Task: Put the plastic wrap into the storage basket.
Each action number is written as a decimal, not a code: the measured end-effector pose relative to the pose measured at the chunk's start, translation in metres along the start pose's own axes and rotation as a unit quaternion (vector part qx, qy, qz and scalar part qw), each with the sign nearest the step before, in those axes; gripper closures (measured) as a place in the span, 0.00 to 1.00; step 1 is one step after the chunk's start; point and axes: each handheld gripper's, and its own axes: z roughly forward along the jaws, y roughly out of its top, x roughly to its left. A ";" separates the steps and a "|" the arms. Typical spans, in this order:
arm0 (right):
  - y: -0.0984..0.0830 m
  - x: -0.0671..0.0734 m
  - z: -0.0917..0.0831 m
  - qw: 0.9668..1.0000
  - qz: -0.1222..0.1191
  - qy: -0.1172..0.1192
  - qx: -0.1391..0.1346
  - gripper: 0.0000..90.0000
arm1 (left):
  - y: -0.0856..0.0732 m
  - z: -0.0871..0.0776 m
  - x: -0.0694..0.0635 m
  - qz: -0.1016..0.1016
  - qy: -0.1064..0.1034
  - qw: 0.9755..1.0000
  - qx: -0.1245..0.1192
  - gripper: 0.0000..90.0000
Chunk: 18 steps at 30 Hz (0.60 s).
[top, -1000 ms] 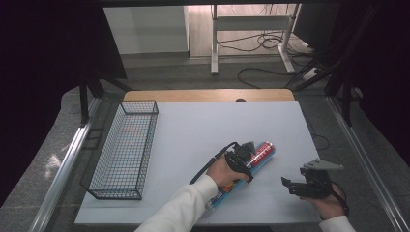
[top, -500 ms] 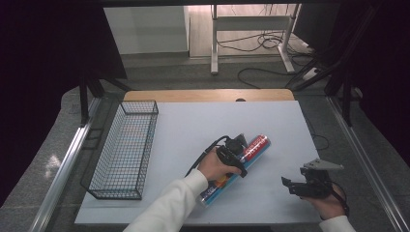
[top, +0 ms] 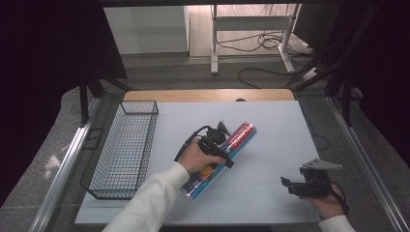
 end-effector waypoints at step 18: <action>0.000 0.000 0.001 1.000 0.001 -0.001 0.002 0.21 | -0.027 -0.065 0.026 -0.024 0.008 0.999 -0.034 0.35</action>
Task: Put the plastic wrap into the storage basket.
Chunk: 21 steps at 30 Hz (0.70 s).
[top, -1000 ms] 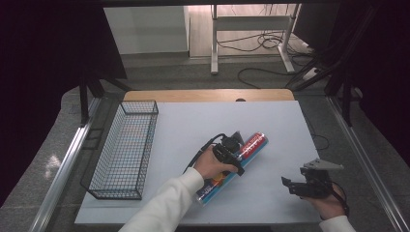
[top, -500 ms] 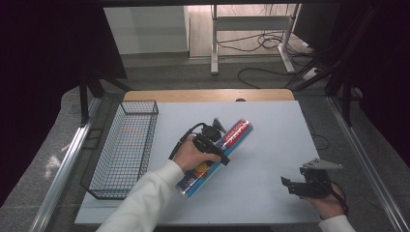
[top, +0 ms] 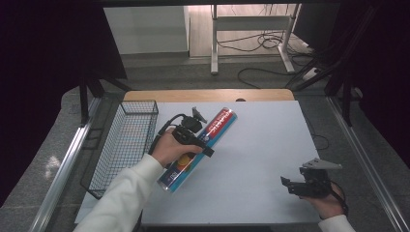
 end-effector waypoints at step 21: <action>0.000 0.001 0.003 1.000 -0.001 -0.002 0.006 0.21 | -0.035 -0.066 0.040 -0.035 0.038 0.998 -0.024 0.35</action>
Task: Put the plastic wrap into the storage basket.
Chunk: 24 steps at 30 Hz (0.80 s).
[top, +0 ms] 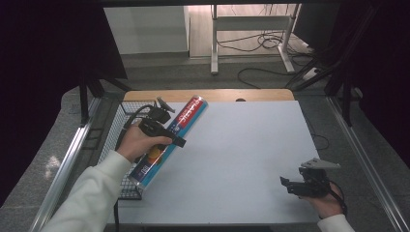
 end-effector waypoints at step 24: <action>0.001 0.001 0.000 1.000 0.000 -0.001 -0.002 0.21 | -0.030 -0.047 0.064 -0.074 0.051 0.996 -0.019 0.35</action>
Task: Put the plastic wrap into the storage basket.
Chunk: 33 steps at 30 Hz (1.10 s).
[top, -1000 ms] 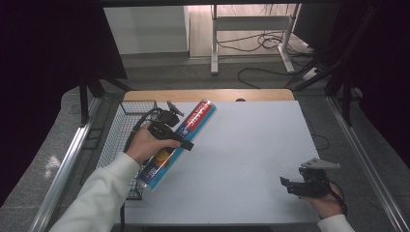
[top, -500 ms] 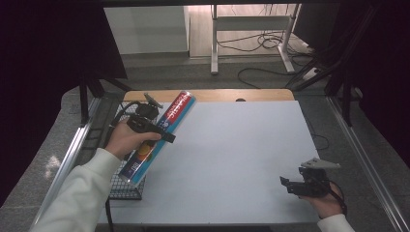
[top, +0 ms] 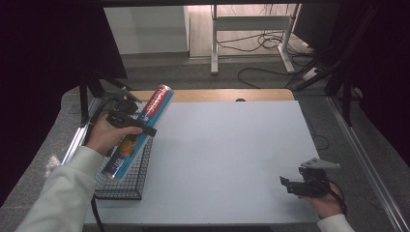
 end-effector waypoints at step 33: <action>-0.001 0.000 0.001 1.000 -0.002 -0.001 0.005 0.21 | -0.018 0.024 0.066 -0.084 0.043 0.995 0.021 0.35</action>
